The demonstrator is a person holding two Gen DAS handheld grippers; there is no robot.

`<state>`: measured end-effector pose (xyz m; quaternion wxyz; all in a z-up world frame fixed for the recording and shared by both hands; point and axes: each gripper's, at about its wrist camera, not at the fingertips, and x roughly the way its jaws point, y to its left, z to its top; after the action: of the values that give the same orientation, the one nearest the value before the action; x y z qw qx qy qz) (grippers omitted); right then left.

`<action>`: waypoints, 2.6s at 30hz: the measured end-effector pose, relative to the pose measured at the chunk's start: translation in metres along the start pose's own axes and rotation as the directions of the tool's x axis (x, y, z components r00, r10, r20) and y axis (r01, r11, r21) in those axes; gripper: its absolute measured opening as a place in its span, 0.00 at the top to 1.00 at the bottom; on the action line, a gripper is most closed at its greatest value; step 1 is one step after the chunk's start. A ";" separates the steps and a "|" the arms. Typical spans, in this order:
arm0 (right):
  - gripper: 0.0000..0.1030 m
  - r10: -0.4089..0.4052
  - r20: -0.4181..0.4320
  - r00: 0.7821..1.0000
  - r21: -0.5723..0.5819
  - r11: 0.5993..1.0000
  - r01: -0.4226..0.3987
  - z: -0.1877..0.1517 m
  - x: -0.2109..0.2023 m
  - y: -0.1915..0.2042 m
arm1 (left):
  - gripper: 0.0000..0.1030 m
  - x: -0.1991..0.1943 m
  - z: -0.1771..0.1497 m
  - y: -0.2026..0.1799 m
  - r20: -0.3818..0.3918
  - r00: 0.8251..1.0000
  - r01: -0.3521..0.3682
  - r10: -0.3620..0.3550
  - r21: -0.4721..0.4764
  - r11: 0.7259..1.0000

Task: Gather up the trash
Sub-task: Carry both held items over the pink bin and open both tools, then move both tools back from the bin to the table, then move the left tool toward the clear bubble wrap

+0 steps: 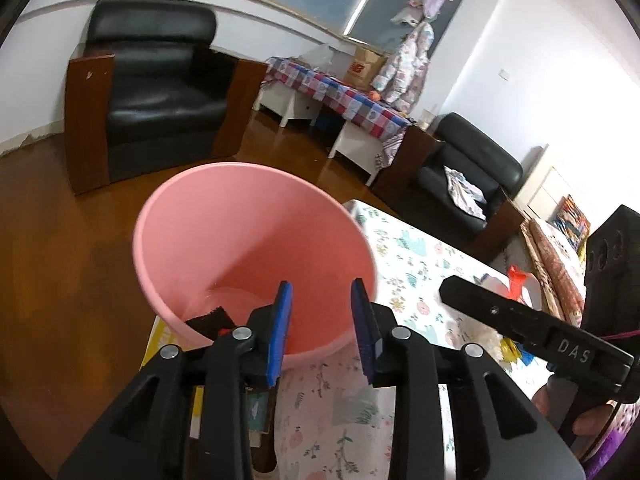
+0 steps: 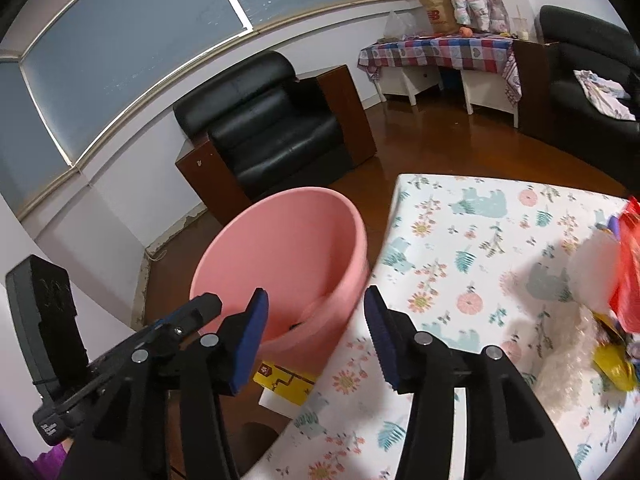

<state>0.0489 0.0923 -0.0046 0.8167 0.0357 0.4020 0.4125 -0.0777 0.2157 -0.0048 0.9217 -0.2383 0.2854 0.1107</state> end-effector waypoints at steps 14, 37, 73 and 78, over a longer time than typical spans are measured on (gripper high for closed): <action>0.52 -0.211 0.084 0.974 0.020 0.977 0.211 -0.058 -0.079 -0.052 | 0.71 0.018 -0.036 -0.085 -0.077 0.994 0.092 -0.081 0.164 0.982; 0.50 -0.569 0.164 0.806 0.259 0.813 0.522 -0.103 -0.173 -0.174 | 0.71 0.062 -0.080 -0.154 -0.264 0.956 0.193 -0.124 0.255 0.947; 0.37 -0.588 0.185 0.788 0.208 0.807 0.553 -0.113 -0.204 -0.170 | 0.70 0.087 -0.092 -0.215 -0.338 0.937 0.198 -0.092 0.294 0.935; 0.37 -0.590 0.198 0.783 0.193 0.806 0.559 -0.122 -0.215 -0.155 | 0.70 0.074 -0.098 -0.226 -0.341 0.933 0.229 -0.114 0.319 0.920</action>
<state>-0.0073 -0.1940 -0.0124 0.9432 0.0132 0.3130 0.1103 0.0132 -0.0236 -0.0334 0.8979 -0.1076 0.4220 -0.0641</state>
